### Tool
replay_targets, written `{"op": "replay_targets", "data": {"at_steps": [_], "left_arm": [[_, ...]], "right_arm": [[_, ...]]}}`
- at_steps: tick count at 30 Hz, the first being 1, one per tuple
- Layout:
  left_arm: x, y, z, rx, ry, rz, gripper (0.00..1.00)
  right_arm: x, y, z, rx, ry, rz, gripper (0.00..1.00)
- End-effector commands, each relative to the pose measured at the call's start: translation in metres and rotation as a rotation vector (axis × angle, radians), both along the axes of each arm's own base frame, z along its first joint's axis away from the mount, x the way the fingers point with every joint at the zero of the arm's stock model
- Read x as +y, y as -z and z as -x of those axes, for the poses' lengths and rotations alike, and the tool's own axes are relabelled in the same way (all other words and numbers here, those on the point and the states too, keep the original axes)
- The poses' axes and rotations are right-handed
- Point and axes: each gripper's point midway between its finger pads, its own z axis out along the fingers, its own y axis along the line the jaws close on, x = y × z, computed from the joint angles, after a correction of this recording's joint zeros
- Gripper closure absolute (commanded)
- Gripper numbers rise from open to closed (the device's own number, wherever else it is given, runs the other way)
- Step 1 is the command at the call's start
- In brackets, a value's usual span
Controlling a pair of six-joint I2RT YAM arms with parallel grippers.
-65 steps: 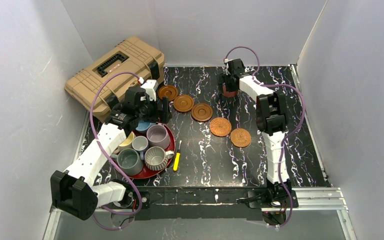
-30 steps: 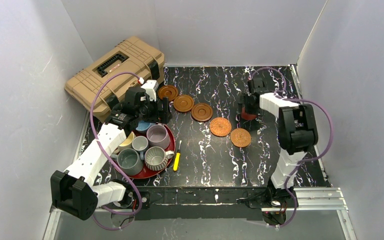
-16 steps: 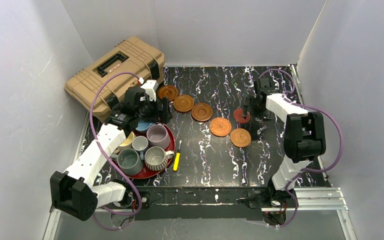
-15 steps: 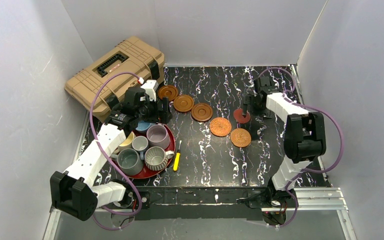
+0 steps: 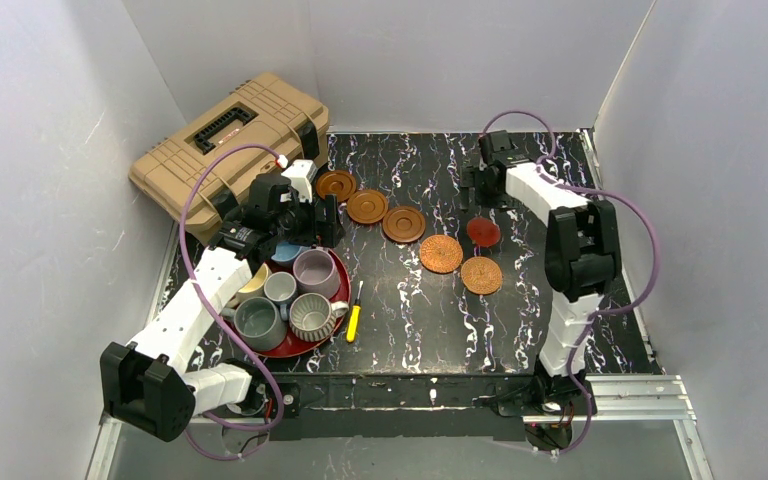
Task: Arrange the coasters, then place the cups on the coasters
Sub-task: Move the coaster to the center of the board.
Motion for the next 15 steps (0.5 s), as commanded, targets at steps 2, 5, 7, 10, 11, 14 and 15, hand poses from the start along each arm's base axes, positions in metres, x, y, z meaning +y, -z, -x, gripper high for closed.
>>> {"op": "replay_targets", "data": {"at_steps": [2, 5, 7, 10, 11, 14, 15], "left_arm": [[0.001, 0.001, 0.003, 0.008, 0.007, 0.0, 0.01], [0.0, 0.002, 0.002, 0.013, 0.009, -0.001, 0.01], [0.001, 0.002, 0.002, 0.013, 0.008, -0.002, 0.01], [0.001, 0.001, 0.002, 0.006, 0.007, -0.002, 0.01], [0.001, 0.001, 0.003, 0.007, 0.006, -0.003, 0.01], [0.002, 0.001, 0.003, 0.006, 0.006, -0.003, 0.01], [0.002, 0.0, 0.003, 0.005, 0.006, -0.003, 0.01]], "right_arm": [[0.013, 0.004, -0.014, 0.01, -0.021, 0.09, 0.02], [0.012, 0.013, -0.016, 0.027, 0.0, 0.149, 0.02], [0.006, 0.018, -0.014, 0.041, 0.022, 0.186, 0.02], [-0.002, 0.028, -0.008, 0.061, 0.041, 0.22, 0.02], [-0.004, 0.031, -0.005, 0.07, 0.043, 0.227, 0.02], [-0.013, 0.043, 0.006, 0.104, 0.052, 0.25, 0.02], [-0.017, 0.049, 0.011, 0.121, 0.055, 0.256, 0.01]]}}
